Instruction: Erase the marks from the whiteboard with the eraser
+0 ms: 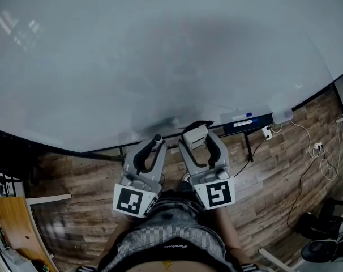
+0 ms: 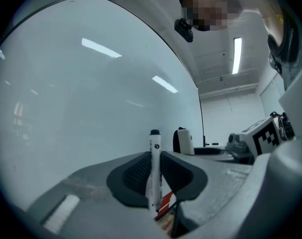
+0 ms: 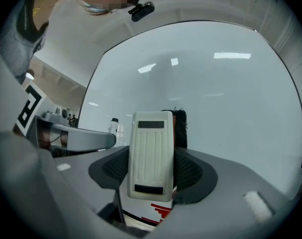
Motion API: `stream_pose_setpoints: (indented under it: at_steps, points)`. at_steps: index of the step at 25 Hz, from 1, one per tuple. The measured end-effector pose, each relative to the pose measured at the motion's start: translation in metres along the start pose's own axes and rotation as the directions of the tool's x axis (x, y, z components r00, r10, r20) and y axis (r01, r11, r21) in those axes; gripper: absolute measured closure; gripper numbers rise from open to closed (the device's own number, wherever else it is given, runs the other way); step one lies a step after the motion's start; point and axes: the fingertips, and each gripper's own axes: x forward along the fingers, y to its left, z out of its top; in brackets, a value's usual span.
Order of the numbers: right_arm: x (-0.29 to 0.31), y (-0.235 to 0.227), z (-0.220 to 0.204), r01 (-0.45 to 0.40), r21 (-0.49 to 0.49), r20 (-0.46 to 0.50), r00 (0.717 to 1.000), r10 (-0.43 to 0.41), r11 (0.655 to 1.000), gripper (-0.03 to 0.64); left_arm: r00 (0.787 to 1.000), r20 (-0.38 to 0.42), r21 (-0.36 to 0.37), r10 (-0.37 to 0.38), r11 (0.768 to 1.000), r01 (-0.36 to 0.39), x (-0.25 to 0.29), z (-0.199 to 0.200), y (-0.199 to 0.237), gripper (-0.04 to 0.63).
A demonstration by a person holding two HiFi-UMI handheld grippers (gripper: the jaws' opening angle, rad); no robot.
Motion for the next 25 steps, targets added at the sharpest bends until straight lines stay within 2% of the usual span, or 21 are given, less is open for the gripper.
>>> stream_pose_setpoints:
  at_steps: [5, 10, 25]
  points:
    - [-0.002, 0.002, 0.019, 0.003, 0.006, 0.038, 0.999, -0.003, 1.0, 0.352, 1.0, 0.01, -0.018, 0.017, 1.0, -0.017, -0.002, 0.011, -0.003, 0.52]
    - [-0.004, 0.007, 0.035, -0.003, 0.0, 0.068, 0.998, 0.003, 1.0, 0.353, 0.999, 0.038, 0.013, 0.023, 1.0, -0.024, -0.005, 0.025, -0.006, 0.52]
    - [-0.01, 0.01, 0.034, -0.024, -0.013, 0.059, 0.998, 0.024, 1.0, 0.353, 0.999, 0.032, 0.02, 0.026, 0.999, -0.027, -0.006, 0.022, -0.012, 0.52]
